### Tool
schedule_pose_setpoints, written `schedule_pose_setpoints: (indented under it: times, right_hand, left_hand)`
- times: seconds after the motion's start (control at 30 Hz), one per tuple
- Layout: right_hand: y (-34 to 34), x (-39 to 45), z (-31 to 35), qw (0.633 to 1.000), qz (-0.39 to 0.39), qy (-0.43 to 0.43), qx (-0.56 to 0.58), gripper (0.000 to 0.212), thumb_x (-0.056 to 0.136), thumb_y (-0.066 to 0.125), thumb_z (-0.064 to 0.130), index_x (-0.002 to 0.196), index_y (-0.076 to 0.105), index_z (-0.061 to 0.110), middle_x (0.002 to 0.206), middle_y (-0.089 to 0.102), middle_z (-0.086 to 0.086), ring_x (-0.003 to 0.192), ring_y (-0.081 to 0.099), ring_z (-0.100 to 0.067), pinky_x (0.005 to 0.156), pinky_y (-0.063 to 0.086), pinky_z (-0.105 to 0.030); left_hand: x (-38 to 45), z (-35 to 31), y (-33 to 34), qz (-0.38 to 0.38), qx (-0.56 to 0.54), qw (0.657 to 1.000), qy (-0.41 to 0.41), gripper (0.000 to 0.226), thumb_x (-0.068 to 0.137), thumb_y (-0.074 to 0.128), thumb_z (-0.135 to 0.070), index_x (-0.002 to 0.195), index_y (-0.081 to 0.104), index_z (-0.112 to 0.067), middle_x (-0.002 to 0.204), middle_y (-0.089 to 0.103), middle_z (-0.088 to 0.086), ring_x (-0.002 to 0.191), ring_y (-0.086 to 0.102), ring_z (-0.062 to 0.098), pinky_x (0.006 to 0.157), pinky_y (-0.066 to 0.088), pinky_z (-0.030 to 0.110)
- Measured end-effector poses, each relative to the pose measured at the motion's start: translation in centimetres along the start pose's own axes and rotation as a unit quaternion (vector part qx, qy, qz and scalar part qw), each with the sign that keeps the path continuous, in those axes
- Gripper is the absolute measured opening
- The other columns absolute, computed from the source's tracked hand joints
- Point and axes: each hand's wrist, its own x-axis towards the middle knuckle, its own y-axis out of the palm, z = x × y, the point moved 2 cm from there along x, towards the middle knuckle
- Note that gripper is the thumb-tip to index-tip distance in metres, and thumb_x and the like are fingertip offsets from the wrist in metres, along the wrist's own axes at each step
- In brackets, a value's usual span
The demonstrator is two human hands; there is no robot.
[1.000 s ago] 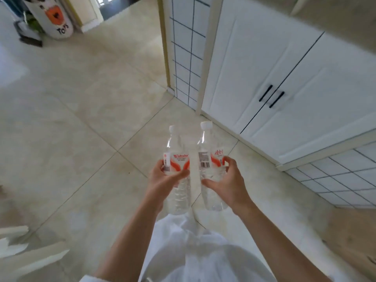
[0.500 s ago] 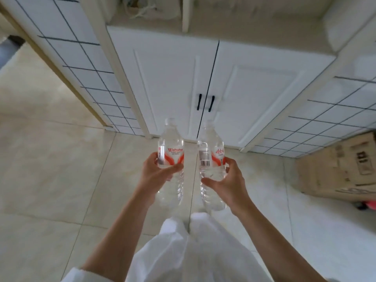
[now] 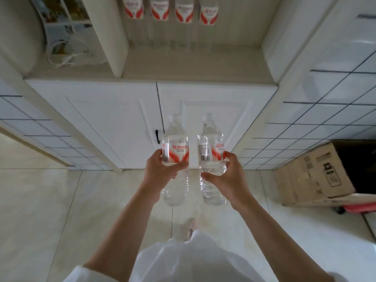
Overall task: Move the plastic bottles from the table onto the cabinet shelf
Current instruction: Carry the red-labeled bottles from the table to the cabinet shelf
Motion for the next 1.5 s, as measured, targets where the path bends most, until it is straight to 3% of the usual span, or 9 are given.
schedule_pose_setpoints:
  times: [0.23, 0.43, 0.6, 0.77, 0.97, 1.07, 1.23, 1.37, 1.5]
  right_hand:
    - [-5.2, 8.6, 3.4, 0.998, -0.043, -0.041, -0.006, 0.079, 0.063, 0.087, 0.023, 0.129, 0.044, 0.021, 0.104, 0.052, 0.015, 0.106, 0.052, -0.012, 0.089, 0.043, -0.028]
    - [-7.8, 15.2, 7.5, 0.993, -0.086, -0.079, 0.014, 0.077, 0.06, 0.087, 0.024, 0.125, 0.046, 0.022, 0.103, 0.055, 0.016, 0.105, 0.055, -0.01, 0.091, 0.046, -0.029]
    - [-8.9, 20.8, 10.9, 0.985, -0.12, -0.113, 0.045, 0.076, 0.059, 0.088, 0.023, 0.12, 0.043, 0.023, 0.109, 0.058, 0.011, 0.105, 0.058, -0.013, 0.09, 0.048, -0.031]
    - [-8.8, 25.4, 13.7, 0.973, -0.16, -0.139, 0.087, 0.074, 0.054, 0.087, 0.014, 0.112, 0.043, 0.019, 0.106, 0.059, 0.004, 0.096, 0.063, -0.013, 0.082, 0.054, -0.033]
    - [-8.9, 28.2, 15.6, 0.953, -0.202, -0.194, 0.112, 0.076, 0.054, 0.089, 0.01, 0.11, 0.038, 0.012, 0.094, 0.052, 0.013, 0.087, 0.058, 0.0, 0.069, 0.047, -0.007]
    - [-8.3, 29.3, 15.7, 0.947, -0.217, -0.208, 0.109, 0.078, 0.054, 0.09, 0.014, 0.111, 0.037, 0.011, 0.1, 0.054, 0.004, 0.09, 0.059, -0.007, 0.074, 0.052, -0.015]
    - [-7.1, 30.6, 14.2, 0.937, -0.234, -0.219, 0.137, 0.079, 0.056, 0.089, 0.014, 0.115, 0.036, 0.018, 0.112, 0.053, -0.006, 0.1, 0.059, -0.02, 0.08, 0.054, -0.024]
    - [-6.8, 30.3, 13.6, 0.933, -0.226, -0.231, 0.16, 0.081, 0.059, 0.087, 0.007, 0.12, 0.035, 0.006, 0.113, 0.049, -0.004, 0.098, 0.056, -0.01, 0.076, 0.046, -0.007]
    - [-6.6, 30.2, 13.3, 0.937, -0.196, -0.257, 0.136, 0.086, 0.064, 0.086, 0.026, 0.126, 0.029, 0.01, 0.119, 0.044, 0.001, 0.107, 0.051, -0.007, 0.085, 0.047, -0.013]
  left_hand:
    - [6.1, -6.9, 5.8, 0.011, 0.0, 0.999, 0.039, 0.038, 0.062, 0.09, -0.014, 0.09, 0.064, -0.01, 0.09, 0.071, 0.012, 0.085, 0.071, 0.035, 0.075, 0.06, 0.047]
    - [12.4, -13.5, 8.0, 0.022, 0.0, 0.995, 0.102, 0.042, 0.061, 0.09, -0.015, 0.094, 0.064, -0.014, 0.083, 0.07, 0.005, 0.075, 0.069, 0.025, 0.061, 0.056, 0.03]
    - [17.9, -18.5, 8.9, 0.035, -0.009, 0.985, 0.166, 0.052, 0.058, 0.091, -0.012, 0.103, 0.065, -0.018, 0.092, 0.073, 0.004, 0.083, 0.072, 0.023, 0.075, 0.06, 0.04]
    - [21.8, -22.5, 9.4, 0.031, -0.013, 0.978, 0.205, 0.058, 0.057, 0.091, -0.011, 0.109, 0.065, -0.018, 0.094, 0.075, -0.003, 0.085, 0.073, 0.014, 0.08, 0.06, 0.038]
    - [25.3, -24.4, 9.7, 0.073, -0.018, 0.961, 0.265, 0.072, 0.053, 0.091, -0.002, 0.118, 0.06, -0.006, 0.105, 0.074, 0.005, 0.095, 0.072, 0.022, 0.085, 0.058, 0.044]
    - [26.2, -24.8, 10.1, 0.092, -0.006, 0.954, 0.286, 0.084, 0.046, 0.091, -0.018, 0.121, 0.057, -0.004, 0.109, 0.072, 0.006, 0.099, 0.071, 0.021, 0.085, 0.058, 0.04]
    - [27.1, -23.9, 10.0, 0.097, 0.021, 0.952, 0.29, 0.083, 0.048, 0.092, -0.012, 0.121, 0.055, 0.0, 0.106, 0.072, 0.005, 0.095, 0.071, 0.013, 0.079, 0.055, 0.022]
    - [27.3, -23.2, 9.3, 0.108, 0.028, 0.958, 0.263, 0.072, 0.057, 0.087, 0.004, 0.122, 0.056, 0.0, 0.102, 0.073, 0.0, 0.093, 0.071, 0.012, 0.077, 0.055, 0.021]
    - [26.6, -23.1, 9.3, 0.119, 0.028, 0.961, 0.249, 0.068, 0.061, 0.085, 0.006, 0.122, 0.057, -0.004, 0.103, 0.072, -0.002, 0.094, 0.071, 0.009, 0.077, 0.055, 0.021]
